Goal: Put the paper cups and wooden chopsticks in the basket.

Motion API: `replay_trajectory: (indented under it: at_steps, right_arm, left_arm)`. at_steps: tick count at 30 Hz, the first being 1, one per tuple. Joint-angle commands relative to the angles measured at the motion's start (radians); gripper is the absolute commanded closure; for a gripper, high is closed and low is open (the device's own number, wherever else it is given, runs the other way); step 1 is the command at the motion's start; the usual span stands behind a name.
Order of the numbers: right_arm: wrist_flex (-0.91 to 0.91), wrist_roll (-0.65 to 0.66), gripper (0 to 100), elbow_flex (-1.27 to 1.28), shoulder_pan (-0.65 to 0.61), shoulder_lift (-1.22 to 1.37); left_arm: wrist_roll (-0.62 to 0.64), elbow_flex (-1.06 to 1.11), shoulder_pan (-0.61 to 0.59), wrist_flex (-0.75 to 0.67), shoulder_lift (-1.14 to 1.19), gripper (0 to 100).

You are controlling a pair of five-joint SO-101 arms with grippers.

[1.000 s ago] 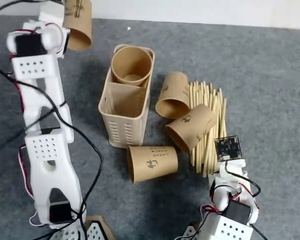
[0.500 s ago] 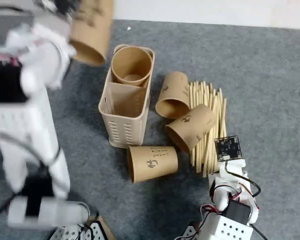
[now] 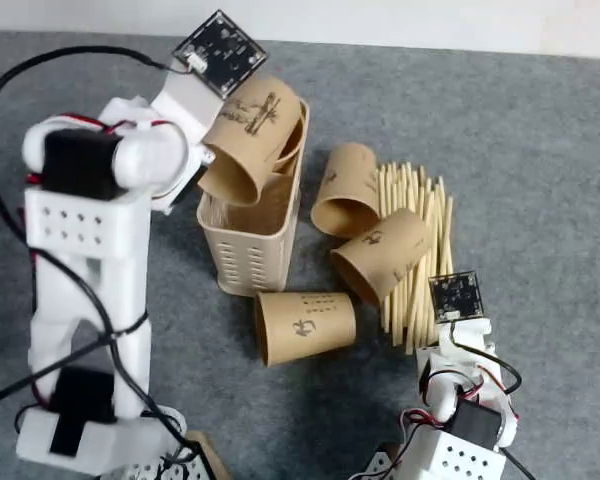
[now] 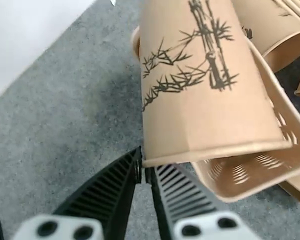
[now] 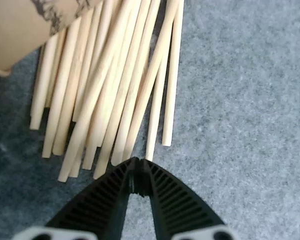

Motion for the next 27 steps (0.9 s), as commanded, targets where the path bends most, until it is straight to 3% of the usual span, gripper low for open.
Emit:
replay_trajectory:
  at_steps: [1, 4, 10, 17, 27]
  right_arm:
    - [-0.002, 0.009, 99.2, 0.104, -0.004, -0.005]
    - [-0.002, 0.009, 99.2, 0.104, -0.004, -0.005]
    - [-0.002, 0.009, 99.2, 0.104, -0.004, -0.005]
    - [-0.002, 0.009, 99.2, 0.104, -0.004, -0.005]
    - [-0.002, 0.009, 99.2, 0.104, -0.004, -0.005]
  left_arm:
    - [0.014, -0.041, 0.007, 0.005, 0.018, 99]
    - [0.025, -0.042, 0.007, 0.005, 0.024, 99]
    - [0.143, -0.108, -0.022, -0.04, 0.035, 84]
    - [0.147, -0.116, -0.025, -0.081, 0.035, 84]
    - [0.15, -0.114, 0.01, -0.411, 0.108, 84]
